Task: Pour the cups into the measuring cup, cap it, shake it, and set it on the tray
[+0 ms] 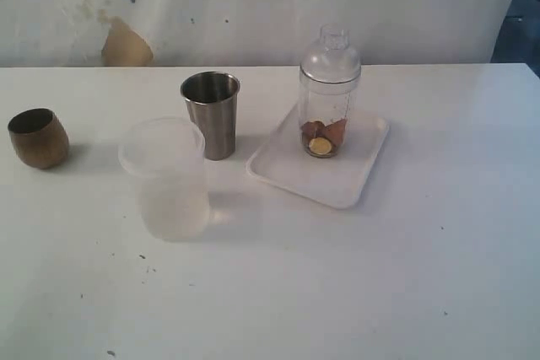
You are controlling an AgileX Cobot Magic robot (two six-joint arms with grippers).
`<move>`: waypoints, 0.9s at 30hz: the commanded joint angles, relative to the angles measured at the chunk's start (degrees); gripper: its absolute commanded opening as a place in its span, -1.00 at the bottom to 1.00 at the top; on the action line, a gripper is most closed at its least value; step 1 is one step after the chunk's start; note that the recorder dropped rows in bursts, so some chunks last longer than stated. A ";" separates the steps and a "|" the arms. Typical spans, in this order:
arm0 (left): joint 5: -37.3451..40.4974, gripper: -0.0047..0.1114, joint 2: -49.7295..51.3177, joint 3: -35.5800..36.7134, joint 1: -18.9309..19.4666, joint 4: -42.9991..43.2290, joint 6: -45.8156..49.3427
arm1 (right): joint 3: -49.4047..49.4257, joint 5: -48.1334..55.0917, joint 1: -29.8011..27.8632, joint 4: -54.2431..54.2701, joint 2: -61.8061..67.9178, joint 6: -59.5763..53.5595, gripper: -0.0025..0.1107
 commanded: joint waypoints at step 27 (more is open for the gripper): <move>-0.62 -0.90 -0.27 0.22 -0.06 0.09 -0.13 | 24.82 4.47 -0.92 -1.69 -0.20 7.12 -0.96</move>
